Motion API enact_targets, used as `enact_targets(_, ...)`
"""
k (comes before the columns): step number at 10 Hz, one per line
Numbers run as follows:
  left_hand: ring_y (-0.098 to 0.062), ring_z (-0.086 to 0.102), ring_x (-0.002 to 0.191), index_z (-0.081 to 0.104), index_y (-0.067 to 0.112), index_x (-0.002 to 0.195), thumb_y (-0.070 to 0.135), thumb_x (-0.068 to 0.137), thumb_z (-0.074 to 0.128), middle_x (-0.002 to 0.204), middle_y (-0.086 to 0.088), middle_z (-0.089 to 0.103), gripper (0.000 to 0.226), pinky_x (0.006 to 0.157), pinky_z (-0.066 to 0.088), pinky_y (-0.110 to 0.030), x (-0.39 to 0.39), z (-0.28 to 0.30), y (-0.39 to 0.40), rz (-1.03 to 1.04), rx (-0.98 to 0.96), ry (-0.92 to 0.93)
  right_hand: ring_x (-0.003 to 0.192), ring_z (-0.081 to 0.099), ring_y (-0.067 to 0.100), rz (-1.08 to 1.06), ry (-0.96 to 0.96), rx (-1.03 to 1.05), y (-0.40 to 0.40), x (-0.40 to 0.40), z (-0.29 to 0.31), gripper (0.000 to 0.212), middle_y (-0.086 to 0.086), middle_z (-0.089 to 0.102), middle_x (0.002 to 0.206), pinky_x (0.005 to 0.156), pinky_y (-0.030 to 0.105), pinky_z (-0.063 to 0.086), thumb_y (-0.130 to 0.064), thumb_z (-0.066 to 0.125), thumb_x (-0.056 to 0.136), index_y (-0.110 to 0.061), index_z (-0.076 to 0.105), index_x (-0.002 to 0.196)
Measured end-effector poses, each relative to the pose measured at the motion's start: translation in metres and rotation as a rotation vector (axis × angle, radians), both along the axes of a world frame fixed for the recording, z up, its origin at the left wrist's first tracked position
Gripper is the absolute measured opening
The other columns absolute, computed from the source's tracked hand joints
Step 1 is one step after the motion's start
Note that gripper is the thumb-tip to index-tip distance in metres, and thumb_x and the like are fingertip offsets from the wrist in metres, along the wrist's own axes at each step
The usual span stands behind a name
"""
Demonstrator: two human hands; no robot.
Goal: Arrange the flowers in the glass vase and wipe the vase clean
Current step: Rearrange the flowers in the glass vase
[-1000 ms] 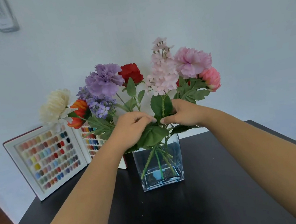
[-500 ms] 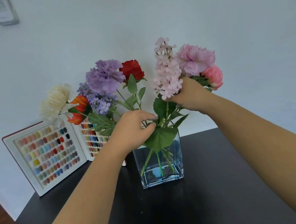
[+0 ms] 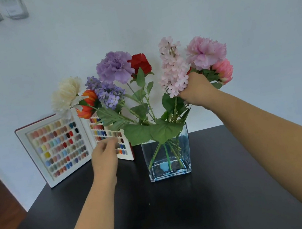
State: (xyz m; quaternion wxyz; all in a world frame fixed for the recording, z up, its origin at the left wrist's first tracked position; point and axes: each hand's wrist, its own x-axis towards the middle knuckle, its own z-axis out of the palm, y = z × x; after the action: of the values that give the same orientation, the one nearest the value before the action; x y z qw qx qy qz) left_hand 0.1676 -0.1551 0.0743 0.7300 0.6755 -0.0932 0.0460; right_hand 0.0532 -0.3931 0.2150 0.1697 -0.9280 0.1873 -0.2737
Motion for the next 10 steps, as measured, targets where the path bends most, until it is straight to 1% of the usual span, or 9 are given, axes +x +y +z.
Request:
enact_targets(1,-0.017,0.058,0.086,0.067,0.019,0.114,0.035,0.092,0.059,0.105,0.000,0.071,0.028,0.076,0.047,-0.033,0.011,0.002,-0.012,-0.241,0.055,0.154,0.089,0.063,0.035,0.030,0.046,-0.062,0.004,0.000,0.005,0.018,0.022,0.069,0.096,0.073,0.035,0.051,-0.004,0.049,0.092,0.004,0.064,0.095)
enact_targets(2,-0.020,0.061,0.110,0.054,0.025,0.131,0.038,0.088,0.061,0.123,0.001,0.066,0.046,0.095,0.047,-0.038,0.019,0.013,-0.025,-0.336,0.016,0.121,0.084,0.057,0.031,-0.033,0.038,-0.061,0.002,0.001,0.009,0.018,0.017,0.064,0.096,0.056,0.026,0.039,-0.014,0.061,0.088,0.001,0.062,0.099)
enact_targets(4,-0.010,0.059,0.115,0.045,0.028,0.131,0.018,0.091,0.066,0.129,0.003,0.061,0.046,0.099,0.047,-0.033,0.026,0.030,-0.043,-0.375,0.059,-0.105,0.084,0.055,0.027,-0.077,-0.089,0.179,0.004,0.002,0.006,0.035,0.013,0.058,0.093,0.055,0.019,0.036,-0.021,0.072,0.081,0.001,0.059,0.106)
enact_targets(5,0.007,0.062,0.094,0.050,0.035,0.113,0.008,0.086,0.069,0.109,0.011,0.064,0.043,0.081,0.050,-0.018,0.026,0.035,-0.048,-0.344,0.108,-0.239,0.089,0.059,0.027,-0.023,0.011,0.087,0.002,0.003,0.008,0.018,0.012,0.065,0.098,0.064,0.027,0.045,-0.010,0.058,0.090,0.000,0.061,0.104)
enact_targets(6,-0.006,0.061,0.086,0.062,0.012,0.109,0.001,0.085,0.060,0.099,-0.002,0.067,0.027,0.078,0.051,-0.025,0.029,0.042,-0.052,-0.363,0.186,-0.348,0.081,0.058,0.021,0.007,-0.053,0.261,-0.002,0.007,0.006,0.019,0.012,0.064,0.101,0.067,0.025,0.047,-0.008,0.055,0.091,0.001,0.061,0.107)
enact_targets(7,0.000,0.064,0.086,0.066,0.036,0.101,0.002,0.083,0.059,0.098,0.004,0.069,0.039,0.077,0.052,-0.016,0.028,0.047,-0.052,-0.357,0.158,-0.374,0.067,0.045,0.019,-0.033,-0.163,0.223,-0.007,0.007,0.005,0.027,0.019,0.061,0.097,0.051,0.018,0.031,-0.013,0.066,0.084,0.002,0.058,0.104)
enact_targets(8,-0.002,0.067,0.093,0.063,0.035,0.108,0.005,0.088,0.063,0.103,0.006,0.070,0.036,0.084,0.053,-0.025,0.033,0.049,-0.052,-0.305,0.127,-0.299,0.080,0.050,0.026,-0.037,-0.145,0.223,-0.014,0.010,0.007,0.030,0.023,0.062,0.106,0.051,0.018,0.029,-0.015,0.067,0.084,0.002,0.058,0.107)
enact_targets(9,-0.022,0.065,0.107,0.055,0.019,0.117,0.016,0.091,0.065,0.114,-0.002,0.067,0.029,0.098,0.051,-0.043,0.037,0.057,-0.053,-0.258,0.135,-0.251,0.096,0.058,0.037,-0.050,-0.140,0.220,-0.009,0.009,0.006,0.034,0.024,0.061,0.109,0.052,0.017,0.029,-0.015,0.067,0.084,0.002,0.056,0.111)
enact_targets(10,-0.022,0.062,0.109,0.048,0.011,0.127,0.018,0.091,0.066,0.117,-0.003,0.064,0.041,0.100,0.049,-0.041,0.037,0.066,-0.054,-0.225,0.243,-0.352,0.102,0.058,0.039,-0.049,-0.096,0.171,-0.004,0.008,0.009,0.036,0.023,0.061,0.110,0.051,0.017,0.029,-0.017,0.067,0.084,0.002,0.055,0.112)
